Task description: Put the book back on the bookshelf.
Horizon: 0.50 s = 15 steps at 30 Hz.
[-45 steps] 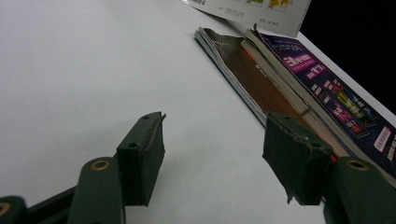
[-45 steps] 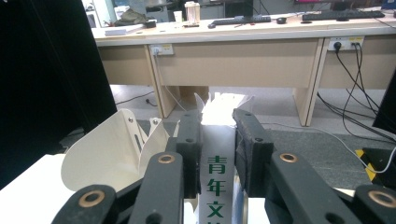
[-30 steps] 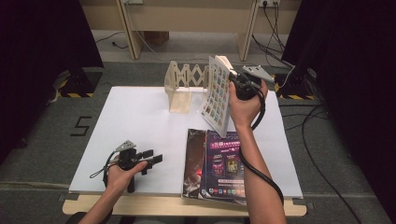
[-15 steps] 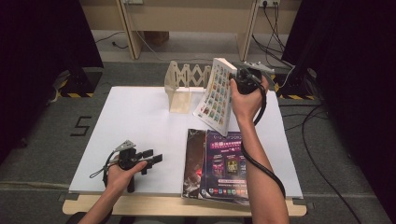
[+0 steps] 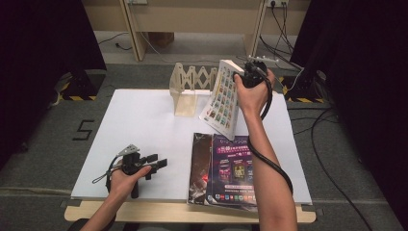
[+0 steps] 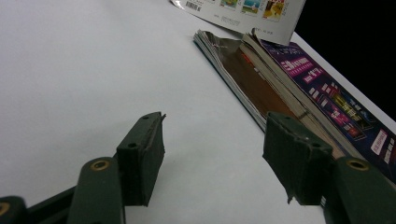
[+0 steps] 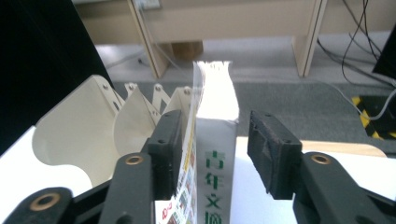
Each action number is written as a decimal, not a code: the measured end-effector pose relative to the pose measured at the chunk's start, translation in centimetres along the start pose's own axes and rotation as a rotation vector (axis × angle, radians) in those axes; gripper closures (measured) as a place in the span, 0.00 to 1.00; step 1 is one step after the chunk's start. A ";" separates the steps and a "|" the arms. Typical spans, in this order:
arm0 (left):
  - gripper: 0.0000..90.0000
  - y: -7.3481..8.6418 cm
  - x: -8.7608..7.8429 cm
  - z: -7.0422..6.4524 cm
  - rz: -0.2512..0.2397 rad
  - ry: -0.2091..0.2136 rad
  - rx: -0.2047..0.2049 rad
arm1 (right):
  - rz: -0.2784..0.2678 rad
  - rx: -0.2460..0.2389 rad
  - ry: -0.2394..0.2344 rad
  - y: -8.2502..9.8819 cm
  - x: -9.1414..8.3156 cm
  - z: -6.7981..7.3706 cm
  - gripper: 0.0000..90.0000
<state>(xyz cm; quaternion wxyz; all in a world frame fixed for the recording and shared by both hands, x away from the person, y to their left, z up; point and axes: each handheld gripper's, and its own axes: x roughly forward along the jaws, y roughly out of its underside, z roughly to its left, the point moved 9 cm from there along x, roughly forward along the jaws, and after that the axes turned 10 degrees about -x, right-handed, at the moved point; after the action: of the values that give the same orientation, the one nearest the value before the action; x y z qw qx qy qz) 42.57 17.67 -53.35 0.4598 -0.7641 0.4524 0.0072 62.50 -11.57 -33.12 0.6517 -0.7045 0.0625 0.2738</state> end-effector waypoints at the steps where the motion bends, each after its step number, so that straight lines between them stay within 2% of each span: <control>1: 0.41 0.0 0.0 0.0 0.000 0.001 0.001 | 0.027 0.007 -0.004 -0.1 0.5 0.1 0.61; 8: 0.41 -0.1 0.0 0.0 -0.003 0.004 -0.002 | 0.059 0.017 0.001 -0.3 1.4 0.2 0.62; 15: 0.41 0.0 0.0 0.1 -0.002 0.003 -0.006 | 0.088 0.030 0.012 -0.1 2.1 0.2 0.68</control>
<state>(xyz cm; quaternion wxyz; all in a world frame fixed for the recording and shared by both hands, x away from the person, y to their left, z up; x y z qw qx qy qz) 42.65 17.70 -53.38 0.4569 -0.7659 0.4522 0.0070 64.23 -10.80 -33.99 0.6492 -0.6929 0.1016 0.2968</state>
